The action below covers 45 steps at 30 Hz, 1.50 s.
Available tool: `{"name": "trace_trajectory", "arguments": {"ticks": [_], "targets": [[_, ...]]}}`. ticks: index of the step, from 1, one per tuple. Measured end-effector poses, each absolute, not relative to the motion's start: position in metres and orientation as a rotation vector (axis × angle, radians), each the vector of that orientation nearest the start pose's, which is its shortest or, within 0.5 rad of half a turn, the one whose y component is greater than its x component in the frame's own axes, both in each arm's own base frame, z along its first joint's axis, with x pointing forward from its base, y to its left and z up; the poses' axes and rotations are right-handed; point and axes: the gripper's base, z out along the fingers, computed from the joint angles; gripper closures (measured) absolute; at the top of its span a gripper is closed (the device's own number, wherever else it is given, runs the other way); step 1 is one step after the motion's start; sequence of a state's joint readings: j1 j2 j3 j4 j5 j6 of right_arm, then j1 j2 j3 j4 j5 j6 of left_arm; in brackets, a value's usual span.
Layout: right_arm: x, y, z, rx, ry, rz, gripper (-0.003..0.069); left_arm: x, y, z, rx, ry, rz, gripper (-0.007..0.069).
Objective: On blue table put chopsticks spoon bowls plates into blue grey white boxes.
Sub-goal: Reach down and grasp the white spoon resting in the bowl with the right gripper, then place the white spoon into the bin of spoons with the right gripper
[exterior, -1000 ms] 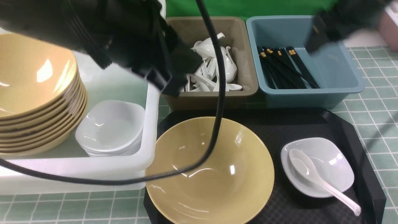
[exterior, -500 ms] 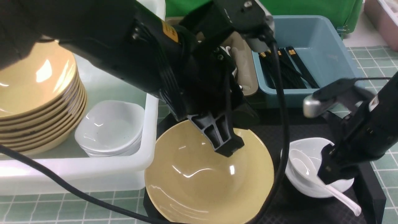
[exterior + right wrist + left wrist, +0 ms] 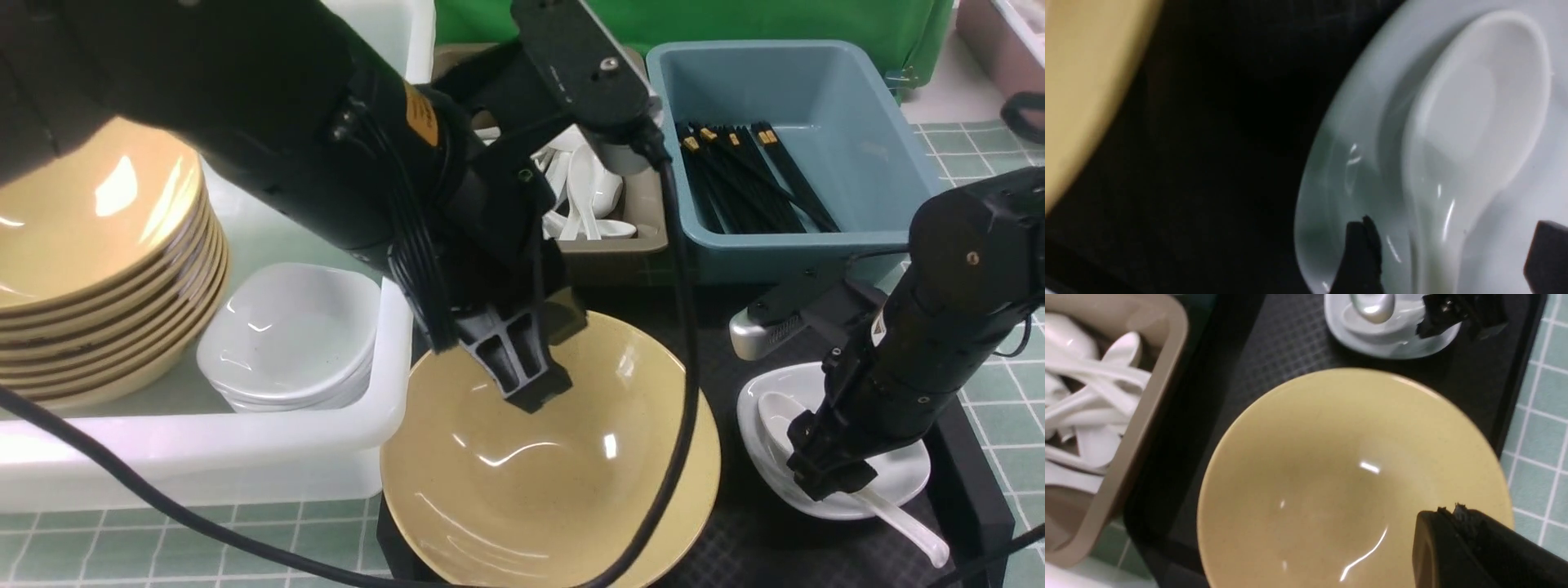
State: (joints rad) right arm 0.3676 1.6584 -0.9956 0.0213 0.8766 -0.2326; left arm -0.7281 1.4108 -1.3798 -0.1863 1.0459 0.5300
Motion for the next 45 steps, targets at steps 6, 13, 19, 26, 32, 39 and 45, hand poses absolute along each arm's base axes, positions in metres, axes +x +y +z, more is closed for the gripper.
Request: {"name": "trace_trajectory", "arguments": {"ticks": [6, 13, 19, 26, 32, 39, 45], "targets": [[0.279, 0.109, 0.185, -0.877, 2.903, 0.031, 0.0164, 0.209, -0.205, 0.369, 1.460, 2.110, -0.310, 0.0636], [0.282, 0.109, 0.172, -0.892, 2.940, 0.022, 0.0217, 0.210, -0.204, 0.369, 1.458, 2.103, -0.288, 0.0636], [0.282, 0.109, 0.170, -0.898, 2.951, 0.018, 0.0333, 0.210, -0.204, 0.369, 1.458, 2.102, -0.287, 0.0636], [0.287, 0.111, 0.189, -0.958, 2.959, 0.015, 0.0343, 0.214, -0.193, 0.374, 1.365, 2.152, -0.252, 0.0636], [0.304, 0.119, 0.263, -0.894, 2.724, 0.038, 0.0343, 0.215, -0.137, 0.378, 1.116, 2.249, -0.204, 0.0636], [0.344, 0.148, 0.333, -0.837, 2.347, 0.231, 0.0345, 0.188, -0.091, 0.367, 0.915, 2.237, -0.181, 0.0636], [0.396, 0.176, 0.331, -0.754, 2.181, 0.345, 0.0345, 0.171, -0.084, 0.361, 0.888, 2.200, -0.190, 0.0636]]}}
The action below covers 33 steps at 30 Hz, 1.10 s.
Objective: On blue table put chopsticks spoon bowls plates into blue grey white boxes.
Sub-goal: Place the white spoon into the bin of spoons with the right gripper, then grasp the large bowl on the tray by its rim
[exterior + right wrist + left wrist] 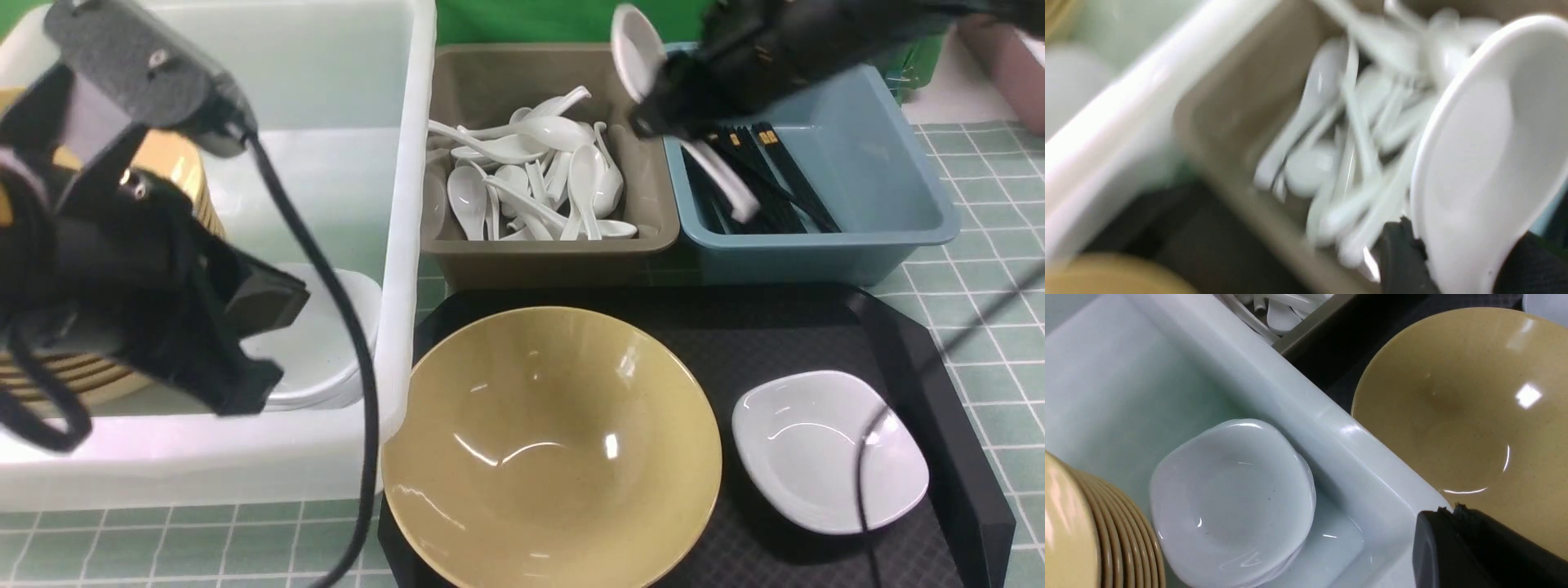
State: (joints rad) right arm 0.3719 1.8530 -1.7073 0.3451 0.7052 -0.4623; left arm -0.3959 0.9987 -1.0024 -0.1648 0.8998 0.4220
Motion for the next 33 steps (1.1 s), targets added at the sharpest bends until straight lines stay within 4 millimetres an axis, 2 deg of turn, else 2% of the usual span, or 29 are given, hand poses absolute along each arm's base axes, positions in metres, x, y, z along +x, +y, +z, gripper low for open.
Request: {"name": "trace_trajectory", "arguments": {"ticks": [3, 6, 8, 9, 14, 18, 21, 25, 27, 28, 30, 33], "targets": [[0.424, 0.187, 0.317, -0.736, 2.164, 0.351, 0.0347, 0.169, -0.083, 0.357, 0.890, 2.218, -0.192, 0.0636], [0.442, 0.194, 0.304, -0.717, 2.168, 0.365, 0.0345, 0.168, -0.083, 0.354, 0.886, 2.240, -0.198, 0.0636], [0.451, 0.198, 0.298, -0.705, 2.166, 0.376, 0.0328, 0.168, -0.083, 0.353, 0.885, 2.242, -0.198, 0.0636], [0.458, 0.201, 0.295, -0.696, 2.158, 0.386, 0.0276, 0.168, -0.083, 0.352, 0.885, 2.242, -0.198, 0.0636], [0.460, 0.204, 0.306, -0.711, 2.148, 0.408, 0.0113, 0.169, -0.083, 0.353, 0.839, 2.244, -0.213, 0.0636], [0.452, 0.201, 0.324, -0.773, 2.183, 0.431, 0.0086, 0.172, -0.085, 0.353, 0.786, 2.258, -0.233, 0.0636], [0.437, 0.193, 0.347, -0.877, 2.245, 0.407, 0.0136, 0.184, -0.090, 0.356, 0.773, 2.298, -0.254, 0.0636], [0.419, 0.180, 0.370, -0.936, 2.319, 0.333, 0.0315, 0.212, -0.105, 0.363, 0.800, 2.349, -0.274, 0.0636], [0.412, 0.176, 0.381, -0.927, 2.316, 0.311, 0.0435, 0.230, -0.116, 0.366, 0.831, 2.355, -0.275, 0.0634], [0.412, 0.175, 0.381, -0.928, 2.319, 0.309, 0.0446, 0.233, -0.119, 0.366, 0.838, 2.355, -0.276, 0.0634], [0.399, 0.170, 0.392, -0.914, 2.318, 0.305, 0.0576, 0.255, -0.137, 0.365, 0.904, 2.382, -0.279, 0.0624], [0.381, 0.162, 0.402, -0.917, 2.324, 0.297, 0.0620, 0.270, -0.154, 0.363, 0.975, 2.419, -0.287, 0.0577]]}}
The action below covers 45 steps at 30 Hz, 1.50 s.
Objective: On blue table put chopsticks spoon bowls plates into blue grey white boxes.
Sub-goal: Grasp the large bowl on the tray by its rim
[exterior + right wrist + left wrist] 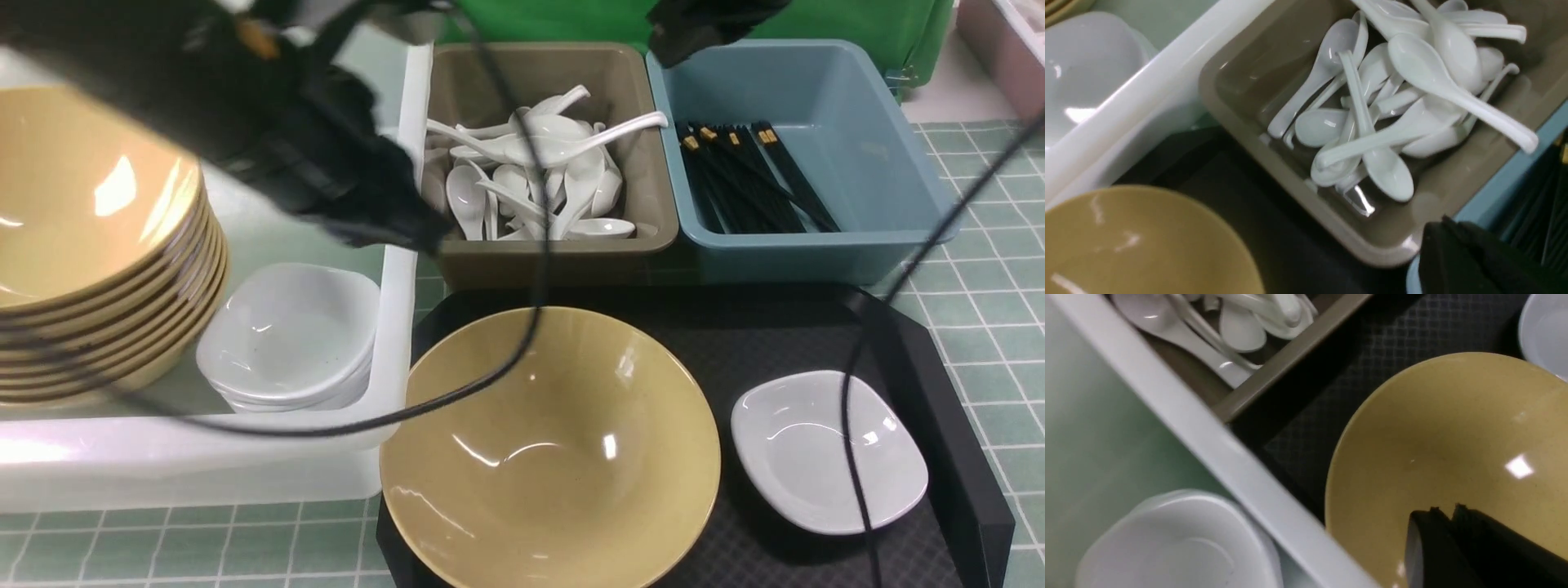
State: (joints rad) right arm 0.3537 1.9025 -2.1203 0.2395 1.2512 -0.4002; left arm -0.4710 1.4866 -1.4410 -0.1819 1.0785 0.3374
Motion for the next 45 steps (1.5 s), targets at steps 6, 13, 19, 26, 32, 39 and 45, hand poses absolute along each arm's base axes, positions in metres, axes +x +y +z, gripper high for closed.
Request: {"name": "trace_trajectory", "arguments": {"ticks": [6, 13, 19, 26, 32, 39, 45], "targets": [[0.323, 0.139, 0.415, -0.982, 2.333, 0.259, 0.0622, 0.300, -0.189, 0.341, 1.135, 2.490, -0.271, 0.0398], [0.259, 0.116, 0.408, -1.029, 2.370, 0.251, 0.0622, 0.335, -0.211, 0.287, 1.360, 2.477, -0.117, 0.0182], [0.231, 0.105, 0.417, -1.024, 2.336, 0.246, 0.0622, 0.353, -0.219, 0.251, 1.381, 2.493, -0.083, 0.0166], [0.222, 0.102, 0.423, -1.018, 2.312, 0.242, 0.0622, 0.360, -0.224, 0.226, 1.394, 2.533, -0.083, 0.0174], [0.222, 0.102, 0.422, -1.027, 2.312, 0.240, 0.0622, 0.357, -0.225, 0.217, 1.365, 2.625, -0.131, 0.0330], [0.222, 0.102, 0.422, -1.072, 2.288, 0.225, 0.0620, 0.346, -0.230, 0.220, 1.321, 2.735, -0.298, 0.0573], [0.215, 0.112, 0.423, -1.134, 2.255, 0.233, 0.0617, 0.336, -0.231, 0.245, 1.280, 2.705, -0.407, 0.0615]]}}
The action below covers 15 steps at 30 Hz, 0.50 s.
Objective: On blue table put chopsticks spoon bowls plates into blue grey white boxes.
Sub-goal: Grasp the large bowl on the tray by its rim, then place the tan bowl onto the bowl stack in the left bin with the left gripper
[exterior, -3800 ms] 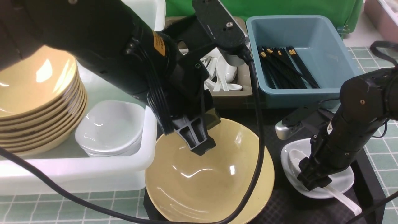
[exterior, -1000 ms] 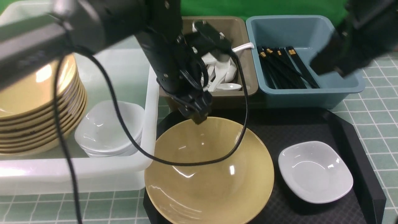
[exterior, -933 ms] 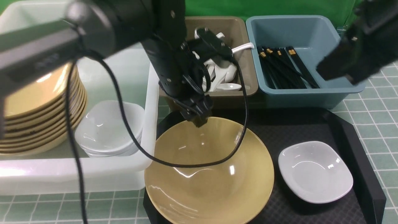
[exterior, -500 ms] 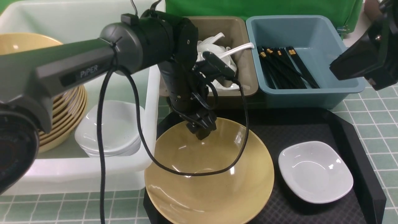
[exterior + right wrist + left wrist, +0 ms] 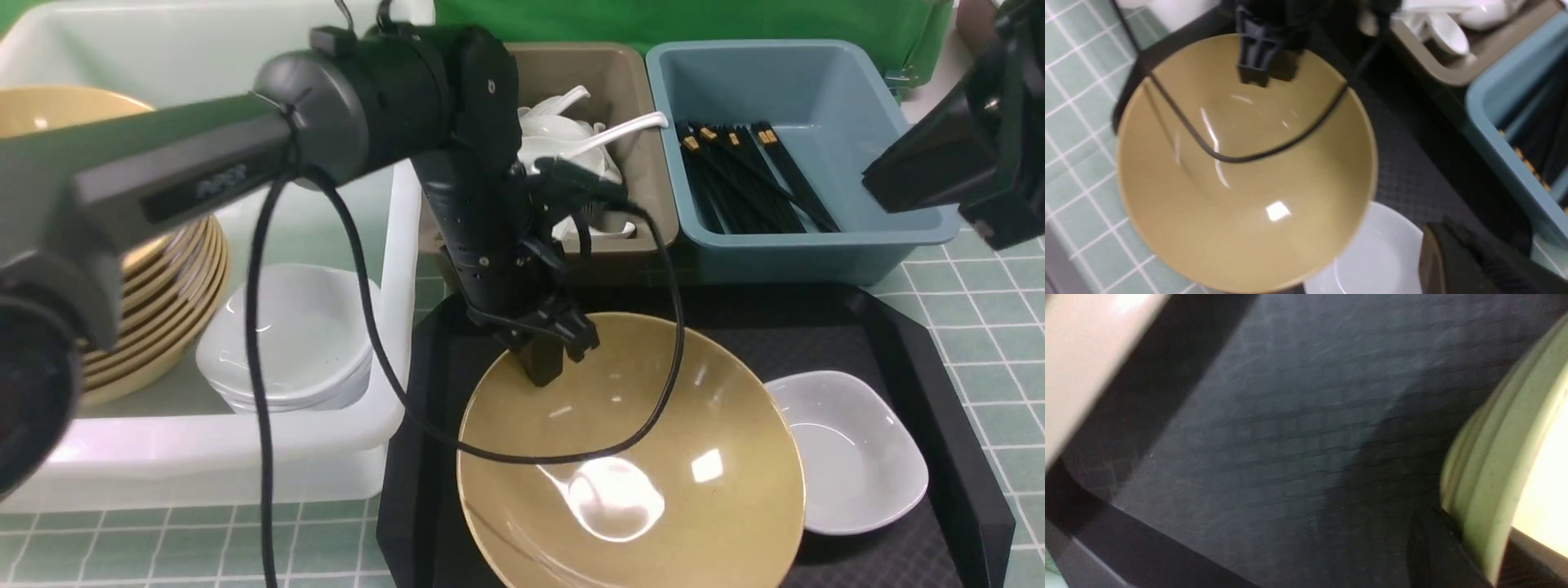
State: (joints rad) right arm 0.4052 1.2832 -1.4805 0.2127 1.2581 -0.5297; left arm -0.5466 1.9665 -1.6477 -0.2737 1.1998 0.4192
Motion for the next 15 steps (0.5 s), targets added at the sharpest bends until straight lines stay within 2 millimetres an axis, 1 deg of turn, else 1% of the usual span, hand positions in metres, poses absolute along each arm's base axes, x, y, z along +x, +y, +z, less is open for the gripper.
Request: {"name": "trace_trajectory", "arguments": {"ticks": [2, 4, 5, 6, 7, 8, 9, 11, 12, 13, 14, 15], "targets": [[0.210, 0.120, 0.424, -1.176, 2.230, 0.248, 0.0617, 0.330, -0.229, 0.264, 1.245, 2.669, -0.449, 0.0620], [0.205, 0.129, 0.429, -1.222, 2.193, 0.256, 0.0616, 0.324, -0.221, 0.292, 1.188, 2.611, -0.472, 0.0617], [0.203, 0.130, 0.430, -1.231, 2.183, 0.259, 0.0617, 0.324, -0.220, 0.292, 1.184, 2.612, -0.472, 0.0617], [0.201, 0.133, 0.434, -1.244, 2.164, 0.261, 0.0617, 0.321, -0.213, 0.306, 1.150, 2.592, -0.487, 0.0617], [0.195, 0.140, 0.442, -1.280, 2.113, 0.259, 0.0617, 0.317, -0.196, 0.331, 1.058, 2.557, -0.530, 0.0617], [0.194, 0.141, 0.445, -1.282, 2.102, 0.258, 0.0617, 0.317, -0.193, 0.334, 1.047, 2.553, -0.534, 0.0617], [0.189, 0.146, 0.452, -1.308, 2.056, 0.261, 0.0617, 0.314, -0.180, 0.349, 0.981, 2.528, -0.556, 0.0617], [0.180, 0.155, 0.469, -1.337, 1.969, 0.278, 0.0617, 0.310, -0.155, 0.373, 0.870, 2.487, -0.585, 0.0617], [0.175, 0.161, 0.478, -1.356, 1.921, 0.290, 0.0617, 0.307, -0.139, 0.386, 0.804, 2.467, -0.596, 0.0617], [0.173, 0.166, 0.482, -1.375, 1.898, 0.295, 0.0617, 0.305, -0.127, 0.393, 0.759, 2.458, -0.600, 0.0617], [0.170, 0.177, 0.490, -1.403, 1.846, 0.295, 0.0617, 0.301, -0.106, 0.406, 0.678, 2.444, -0.598, 0.0617], [0.170, 0.179, 0.489, -1.412, 1.845, 0.298, 0.0617, 0.301, -0.103, 0.407, 0.664, 2.440, -0.596, 0.0617]]}}
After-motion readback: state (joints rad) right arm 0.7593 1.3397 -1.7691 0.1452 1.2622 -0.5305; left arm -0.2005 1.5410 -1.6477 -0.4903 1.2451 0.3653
